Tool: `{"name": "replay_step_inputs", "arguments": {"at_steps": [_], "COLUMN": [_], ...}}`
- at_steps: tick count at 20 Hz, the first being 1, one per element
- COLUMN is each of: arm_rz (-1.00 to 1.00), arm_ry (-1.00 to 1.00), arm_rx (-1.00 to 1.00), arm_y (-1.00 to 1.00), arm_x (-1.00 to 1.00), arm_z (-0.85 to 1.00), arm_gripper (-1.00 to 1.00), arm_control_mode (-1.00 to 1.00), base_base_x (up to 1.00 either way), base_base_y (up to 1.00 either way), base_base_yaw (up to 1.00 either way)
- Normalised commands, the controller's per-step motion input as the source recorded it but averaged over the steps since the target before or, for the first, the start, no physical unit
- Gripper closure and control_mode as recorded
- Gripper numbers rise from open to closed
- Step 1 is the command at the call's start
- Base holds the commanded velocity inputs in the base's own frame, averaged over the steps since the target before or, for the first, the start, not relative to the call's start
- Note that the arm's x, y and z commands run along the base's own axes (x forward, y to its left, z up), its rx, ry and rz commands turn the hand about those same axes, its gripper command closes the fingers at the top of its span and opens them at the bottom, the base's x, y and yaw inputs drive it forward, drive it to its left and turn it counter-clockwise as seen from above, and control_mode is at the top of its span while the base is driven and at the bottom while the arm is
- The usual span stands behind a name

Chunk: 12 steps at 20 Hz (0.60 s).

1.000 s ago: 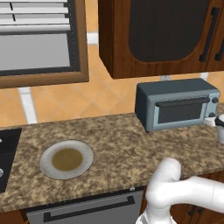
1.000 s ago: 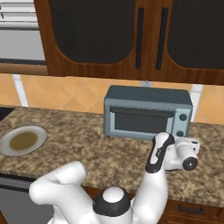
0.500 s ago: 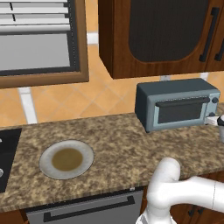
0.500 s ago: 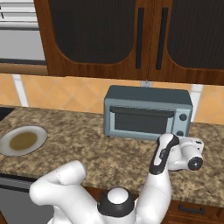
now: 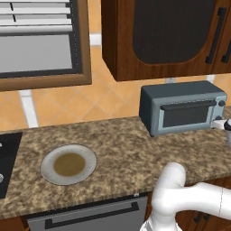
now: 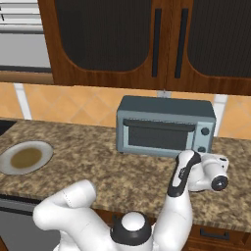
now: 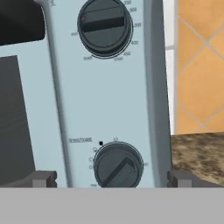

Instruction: Pick up the kebab skewer and baguette bread, and place them inside the toaster oven. Close the toaster oven door and start by setting the timer.

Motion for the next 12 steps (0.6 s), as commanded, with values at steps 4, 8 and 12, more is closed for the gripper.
{"name": "replay_step_inputs", "arguments": {"at_steps": [4,8,12], "arm_rz": [0.0,0.0,0.0], "arm_ry": [0.0,0.0,0.0], "arm_rx": [0.0,0.0,0.0], "arm_y": [0.0,0.0,0.0], "arm_x": [0.0,0.05,0.06], "arm_z": [0.0,0.0,0.0], "arm_gripper": [-1.0,-1.0,-1.0], "arm_control_mode": [-1.0,-1.0,-1.0], "base_base_x": [0.0,0.0,0.0], "base_base_y": [0.0,0.0,0.0], "base_base_yaw": [0.0,0.0,0.0]}}
